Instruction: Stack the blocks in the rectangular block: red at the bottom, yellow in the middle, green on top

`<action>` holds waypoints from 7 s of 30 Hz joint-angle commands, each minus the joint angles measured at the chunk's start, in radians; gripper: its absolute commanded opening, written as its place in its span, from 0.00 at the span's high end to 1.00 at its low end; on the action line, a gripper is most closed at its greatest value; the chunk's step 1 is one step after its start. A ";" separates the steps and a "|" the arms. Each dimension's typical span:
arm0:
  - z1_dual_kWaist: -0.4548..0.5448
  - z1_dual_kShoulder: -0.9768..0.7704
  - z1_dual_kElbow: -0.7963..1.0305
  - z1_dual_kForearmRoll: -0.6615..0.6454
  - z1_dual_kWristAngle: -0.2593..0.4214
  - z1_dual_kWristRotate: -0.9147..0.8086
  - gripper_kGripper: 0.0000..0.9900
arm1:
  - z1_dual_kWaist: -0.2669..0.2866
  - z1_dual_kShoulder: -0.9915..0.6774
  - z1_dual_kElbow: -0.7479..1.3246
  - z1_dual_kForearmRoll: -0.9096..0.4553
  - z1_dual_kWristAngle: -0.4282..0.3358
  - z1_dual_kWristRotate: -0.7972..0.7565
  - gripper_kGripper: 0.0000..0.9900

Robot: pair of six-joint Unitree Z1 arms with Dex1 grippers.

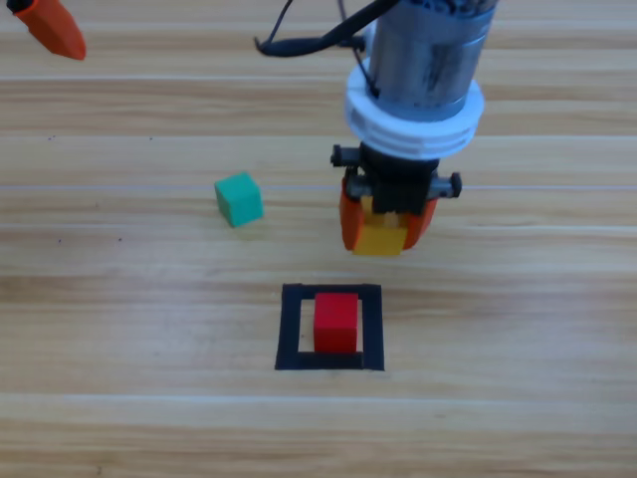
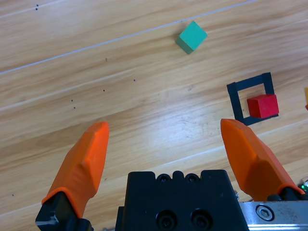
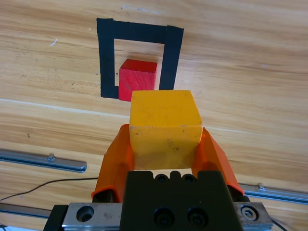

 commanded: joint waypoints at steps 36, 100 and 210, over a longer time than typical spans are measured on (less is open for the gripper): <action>0.038 0.042 0.206 -0.161 -0.059 -0.012 0.00 | 0.064 0.206 -0.067 0.013 0.050 0.091 1.00; 0.037 0.039 0.289 -0.244 -0.059 -0.032 0.00 | 0.078 0.207 -0.106 0.015 0.013 0.151 0.00; -0.181 1.001 -0.680 0.207 0.093 -0.932 0.03 | -0.141 -0.736 1.171 -0.874 0.400 -1.116 0.00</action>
